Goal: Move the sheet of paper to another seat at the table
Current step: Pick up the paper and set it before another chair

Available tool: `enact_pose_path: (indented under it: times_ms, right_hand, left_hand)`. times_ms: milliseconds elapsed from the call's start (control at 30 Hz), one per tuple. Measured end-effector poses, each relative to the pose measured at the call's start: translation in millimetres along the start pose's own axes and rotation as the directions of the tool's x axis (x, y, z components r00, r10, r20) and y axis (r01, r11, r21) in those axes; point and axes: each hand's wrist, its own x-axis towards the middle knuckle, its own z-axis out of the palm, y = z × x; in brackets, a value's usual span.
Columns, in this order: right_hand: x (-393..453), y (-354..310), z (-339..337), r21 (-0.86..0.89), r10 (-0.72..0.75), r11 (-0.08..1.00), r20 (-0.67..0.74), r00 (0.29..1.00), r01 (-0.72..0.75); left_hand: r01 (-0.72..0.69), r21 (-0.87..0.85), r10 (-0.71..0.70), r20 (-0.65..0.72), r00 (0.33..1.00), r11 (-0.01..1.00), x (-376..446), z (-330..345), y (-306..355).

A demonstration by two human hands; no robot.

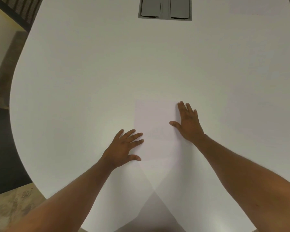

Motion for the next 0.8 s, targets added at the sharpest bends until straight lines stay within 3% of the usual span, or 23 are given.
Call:
enact_pose_path:
  times_ms: [233,300,333,367,433,533,600,733,800]
  right_hand:
    - [-8,-2,7,-0.121,-0.088,0.99,-0.078,0.993,0.078]
    - [-8,-10,2,-0.043,-0.095,0.995,-0.102,0.99,0.091]
    - [-10,-17,-4,0.08,-0.046,0.995,-0.11,0.993,0.055]
    - [-11,-24,-9,0.27,0.054,0.962,-0.111,0.992,-0.022]
    - [-15,-35,-18,0.653,0.312,0.73,-0.057,0.949,-0.201]
    - [-24,-42,-22,0.871,0.481,0.38,0.101,0.871,-0.312]
    - [-33,-44,-18,0.872,0.434,0.347,0.177,0.883,-0.346]
    - [-50,-48,-16,0.878,0.402,0.357,0.163,0.901,-0.318]
    - [-55,-52,-26,0.907,0.386,0.304,0.162,0.908,-0.291]
  left_hand:
    - [-0.007,0.004,0.007,-0.03,1.0,1.0,1,0,-1]
    - [-0.013,0.007,0.013,-0.034,0.999,1.0,1,0,-1]
    - [-0.014,0.01,0.014,-0.033,0.999,1.0,1,0,-1]
    - [-0.012,0.01,0.012,-0.027,1.0,1.0,1,0,0]
    - [-0.006,0.006,0.006,-0.019,1.0,1.0,2,-1,1]
    - [-0.01,0.002,0.01,-0.024,1.0,1.0,1,0,1]
    - [-0.007,0.002,0.007,-0.003,1.0,1.0,1,-1,0]
    - [0.059,-0.034,-0.057,0.063,0.996,0.998,1,-10,13]
    - [0.159,-0.161,-0.166,-0.029,0.986,0.974,-1,-21,25]
